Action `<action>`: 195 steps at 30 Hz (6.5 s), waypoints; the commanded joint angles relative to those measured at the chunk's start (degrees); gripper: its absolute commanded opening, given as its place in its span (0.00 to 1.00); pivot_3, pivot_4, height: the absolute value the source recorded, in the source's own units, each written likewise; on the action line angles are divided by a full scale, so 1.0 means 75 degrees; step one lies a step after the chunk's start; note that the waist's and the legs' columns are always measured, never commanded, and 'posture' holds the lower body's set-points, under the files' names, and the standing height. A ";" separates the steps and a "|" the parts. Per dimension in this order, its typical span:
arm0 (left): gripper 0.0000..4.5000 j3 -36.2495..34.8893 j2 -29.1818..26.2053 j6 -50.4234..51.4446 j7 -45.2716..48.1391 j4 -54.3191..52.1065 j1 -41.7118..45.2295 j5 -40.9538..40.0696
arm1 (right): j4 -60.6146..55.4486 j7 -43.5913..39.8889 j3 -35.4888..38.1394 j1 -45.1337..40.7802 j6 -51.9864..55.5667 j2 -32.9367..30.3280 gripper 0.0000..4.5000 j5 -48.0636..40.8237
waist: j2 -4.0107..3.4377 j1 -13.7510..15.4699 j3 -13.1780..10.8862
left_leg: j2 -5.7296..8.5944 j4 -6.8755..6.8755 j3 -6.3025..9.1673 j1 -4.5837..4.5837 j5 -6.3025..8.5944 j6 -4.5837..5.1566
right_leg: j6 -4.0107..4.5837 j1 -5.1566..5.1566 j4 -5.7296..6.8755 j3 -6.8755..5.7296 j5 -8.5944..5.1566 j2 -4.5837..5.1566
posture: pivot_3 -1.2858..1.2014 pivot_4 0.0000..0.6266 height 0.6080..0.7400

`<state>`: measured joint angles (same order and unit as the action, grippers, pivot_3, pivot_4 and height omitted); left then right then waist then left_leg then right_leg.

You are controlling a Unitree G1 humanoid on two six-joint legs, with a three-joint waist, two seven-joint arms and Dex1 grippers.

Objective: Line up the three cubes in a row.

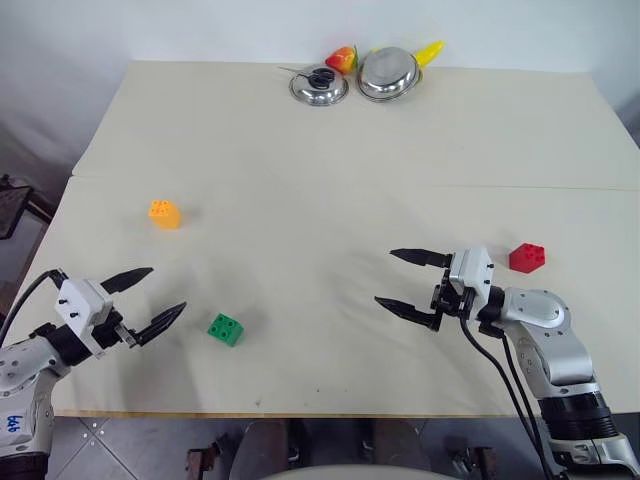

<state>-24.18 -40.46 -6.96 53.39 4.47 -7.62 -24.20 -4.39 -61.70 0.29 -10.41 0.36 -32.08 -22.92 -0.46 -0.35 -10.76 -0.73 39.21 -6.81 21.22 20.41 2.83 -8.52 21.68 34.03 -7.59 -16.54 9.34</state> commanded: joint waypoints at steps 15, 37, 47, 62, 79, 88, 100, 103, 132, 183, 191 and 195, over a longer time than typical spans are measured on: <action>0.99 0.1661 0.0070 0.3561 -0.0659 -0.3386 0.2110 -0.1634 | 0.0076 0.1037 0.3780 0.1409 -0.0047 -0.0755 1.00 -0.1241 | -0.0001 0.0156 0.0002 | 0.0020 0.0011 0.0014 0.0001 -0.0003 0.0005 | -0.0003 -0.0014 0.0005 0.0005 0.0002 0.0004 | 0.52 0.24 1.00; 0.99 0.2686 0.0290 0.3902 0.0087 -0.3016 0.2698 -0.1175 | -0.1792 0.4849 0.5362 0.2832 0.4761 -0.1181 1.00 -0.2361 | -0.0029 -0.0147 0.0018 | -0.0067 -0.0003 -0.0063 -0.0060 -0.0012 -0.0051 | 0.0018 0.0009 0.0029 0.0128 -0.0009 -0.0090 | 0.52 0.24 1.00; 0.99 0.2588 0.0340 0.3819 -0.0085 -0.3165 0.2589 -0.1021 | -0.0503 0.5939 0.3721 0.0416 0.6884 -0.1429 1.00 -0.1872 | -0.0027 0.0086 0.0019 | -0.0042 0.0020 -0.0079 0.0029 -0.0014 -0.0039 | 0.0040 0.0110 0.0093 0.0136 -0.0020 -0.0076 | 0.52 0.24 1.00; 1.00 0.2223 0.0280 0.3705 -0.0317 -0.3501 0.2121 -0.0953 | 0.0659 0.5047 0.2785 -0.0543 0.5925 -0.1295 0.33 -0.0908 | -0.0027 0.0023 0.0019 | -0.0051 0.0020 -0.0092 0.0028 -0.0015 -0.0042 | 0.0037 0.0113 0.0091 0.0140 -0.0018 -0.0086 | 0.52 0.24 1.00; 1.00 0.2058 0.0215 0.3504 -0.0027 -0.3138 0.1896 -0.0963 | 0.6351 -0.4086 -0.1460 -0.4524 -0.1525 -0.1878 0.33 0.1657 | 0.0010 -0.0191 0.0006 | -0.0091 0.0053 -0.0130 0.0011 -0.0016 -0.0045 | 0.0013 0.0106 0.0084 0.0160 -0.0006 -0.0109 | 0.52 0.24 1.00; 1.00 0.1864 0.0105 0.3586 -0.0081 -0.3303 0.1740 -0.1028 | 0.8654 -0.4107 -0.2232 -0.5743 -0.3146 -0.1188 0.33 0.2247 | 0.0007 -0.0194 0.0004 | -0.0086 0.0079 -0.0112 0.0025 -0.0013 -0.0045 | 0.0017 0.0106 0.0100 0.0158 -0.0007 -0.0099 | 0.52 0.24 1.00; 1.00 0.0780 0.0508 0.2522 -0.0673 -0.2714 0.1624 -0.0774 | 0.8247 -0.4107 -0.1216 -0.5858 -0.3621 -0.1507 0.99 0.0915 | -0.0005 -0.0189 -0.0003 | -0.0096 0.0099 -0.0111 0.0025 -0.0009 -0.0052 | 0.0027 0.0108 0.0126 0.0160 -0.0012 -0.0101 | 0.52 0.24 1.00; 1.00 -0.0005 0.0549 0.2376 -0.0832 -0.2529 0.1077 -0.0897 | 0.6954 -0.4107 -0.0855 -0.5190 -0.2870 -0.2004 0.99 -0.0089 | -0.0006 -0.0187 -0.0004 | -0.0098 0.0098 -0.0106 0.0026 -0.0005 -0.0055 | 0.0028 0.0110 0.0123 0.0157 -0.0012 -0.0100 | 0.52 0.24 1.00; 1.00 0.0874 -0.0784 -0.0472 0.3429 0.0242 0.0346 0.0131 | 0.1421 -0.4107 0.0851 0.0615 -0.1554 -0.2725 0.99 -0.1703 | 0.0023 0.0012 0.0017 | -0.0122 0.0104 -0.0147 0.0007 0.0066 -0.0060 | 0.0095 0.0126 0.0129 0.0127 -0.0013 -0.0089 | 0.52 0.24 1.00; 0.33 0.5418 0.4035 -0.0196 0.1739 0.7050 0.9082 0.3358 | 0.0823 -0.1591 0.4316 0.3494 -0.1481 -0.1964 1.00 -0.1391 | 0.0052 0.0220 0.0001 | -0.0110 0.0125 -0.0189 0.0030 0.0047 -0.0009 | 0.0025 0.0125 0.0075 0.0149 0.0026 -0.0107 | 0.52 0.24 1.00; 0.76 0.5281 0.3910 0.0021 0.2152 0.6205 0.8634 0.3179 | 0.0631 -0.1433 0.4209 0.3368 -0.1388 -0.1821 1.00 -0.1460 | 0.0050 0.0199 0.0003 | -0.0111 0.0124 -0.0191 0.0029 0.0047 -0.0009 | 0.0025 0.0126 0.0081 0.0149 0.0025 -0.0108 | 0.52 0.24 1.00; 0.89 0.4811 0.3263 0.0559 0.2657 0.4674 0.7996 0.2556 | 0.0221 -0.1282 0.3923 0.2911 -0.1119 -0.1729 1.00 -0.1661 | 0.0048 0.0156 0.0003 | -0.0117 0.0126 -0.0190 0.0028 0.0046 -0.0010 | 0.0025 0.0129 0.0087 0.0150 0.0025 -0.0109 | 0.52 0.24 1.00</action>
<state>14.35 -14.07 -4.22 71.37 45.68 53.31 -1.87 -0.35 -71.97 29.46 12.31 -8.70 -45.40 -33.37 -0.10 0.82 -10.73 -1.62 40.17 -8.23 21.43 20.76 2.75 -8.32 22.65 34.70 -6.46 -16.35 8.52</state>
